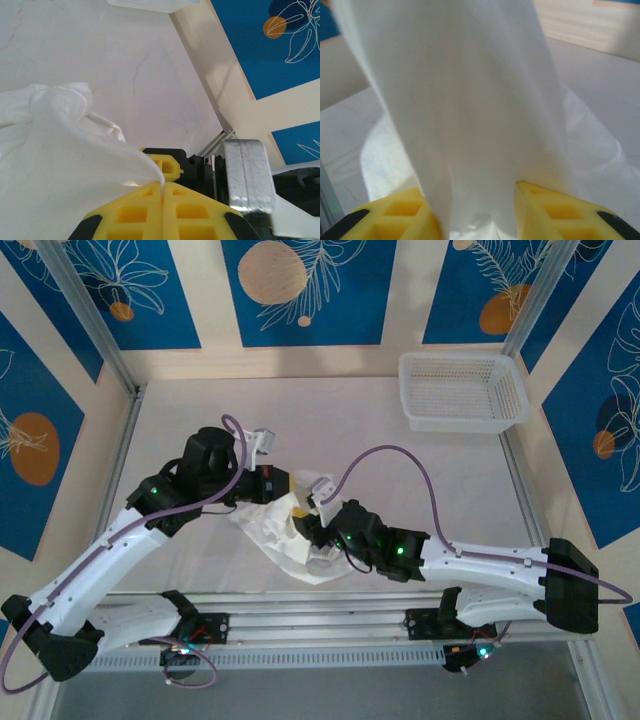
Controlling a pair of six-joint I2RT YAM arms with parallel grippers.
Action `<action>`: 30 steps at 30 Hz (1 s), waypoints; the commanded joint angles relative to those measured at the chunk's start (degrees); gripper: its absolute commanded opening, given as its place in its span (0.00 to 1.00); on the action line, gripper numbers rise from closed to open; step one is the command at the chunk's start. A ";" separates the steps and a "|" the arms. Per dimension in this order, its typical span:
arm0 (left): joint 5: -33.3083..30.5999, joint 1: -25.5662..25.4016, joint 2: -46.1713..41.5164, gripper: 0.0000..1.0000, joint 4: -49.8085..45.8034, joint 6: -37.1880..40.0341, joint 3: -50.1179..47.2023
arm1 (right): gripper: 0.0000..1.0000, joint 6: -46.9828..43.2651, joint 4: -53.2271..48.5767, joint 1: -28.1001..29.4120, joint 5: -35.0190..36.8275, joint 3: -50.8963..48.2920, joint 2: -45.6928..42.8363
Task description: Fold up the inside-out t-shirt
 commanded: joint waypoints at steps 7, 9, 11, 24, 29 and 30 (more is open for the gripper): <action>-0.04 0.45 0.16 0.00 0.16 0.84 1.37 | 0.37 3.63 0.97 -0.88 -6.54 2.10 2.38; 0.01 0.52 0.25 0.00 0.25 0.84 1.53 | 0.37 4.64 2.01 -1.26 -8.38 3.22 4.38; -0.85 0.84 -0.08 0.00 -0.07 1.35 1.58 | 0.23 5.81 0.40 -1.52 -7.12 4.50 5.75; 3.40 13.79 -0.29 0.30 -4.58 14.04 -0.81 | 0.00 11.31 -0.25 -8.50 -25.22 -1.92 -9.22; 11.80 12.49 -5.13 0.54 -1.65 18.52 -5.77 | 0.00 12.02 -1.04 -11.04 -26.57 -2.41 -10.97; 10.94 11.31 -6.35 0.56 -2.14 19.99 -7.14 | 0.00 12.70 -1.08 -11.69 -27.01 -2.49 -11.21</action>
